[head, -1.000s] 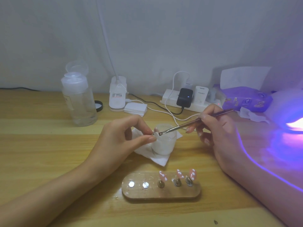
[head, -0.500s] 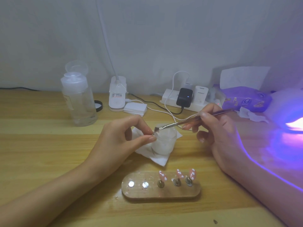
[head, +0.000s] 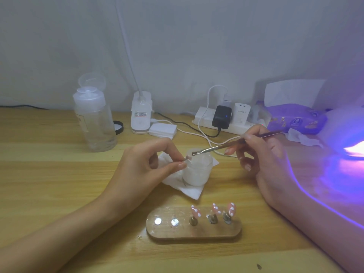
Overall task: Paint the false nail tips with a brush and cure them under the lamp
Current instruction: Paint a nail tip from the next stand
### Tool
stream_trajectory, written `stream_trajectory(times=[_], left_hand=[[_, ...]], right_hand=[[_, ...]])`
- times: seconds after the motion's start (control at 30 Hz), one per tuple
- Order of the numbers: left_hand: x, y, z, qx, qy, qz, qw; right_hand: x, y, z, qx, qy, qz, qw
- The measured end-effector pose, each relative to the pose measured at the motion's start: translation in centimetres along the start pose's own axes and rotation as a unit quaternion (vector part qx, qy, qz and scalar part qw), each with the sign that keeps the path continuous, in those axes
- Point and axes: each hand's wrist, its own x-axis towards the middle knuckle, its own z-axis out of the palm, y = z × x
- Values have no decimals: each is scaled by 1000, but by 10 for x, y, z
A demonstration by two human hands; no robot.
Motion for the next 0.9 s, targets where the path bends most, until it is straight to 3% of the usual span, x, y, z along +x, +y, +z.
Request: stream_trajectory(times=[0.1, 0.27, 0.4, 0.9], left_hand=[[0, 1, 0, 3, 3, 9, 1000], [-1, 2, 1, 11, 8, 16, 1000], [-1, 2, 1, 11, 8, 18, 1000], [-1, 3, 1, 24, 3, 30, 999]], right_hand=[[-2, 0, 1, -2, -32, -7, 999], [0, 1, -2, -8, 13, 2, 1000], [-2, 0, 2, 1, -27, -2, 1000], [-1, 2, 1, -1, -19, -6, 1000]])
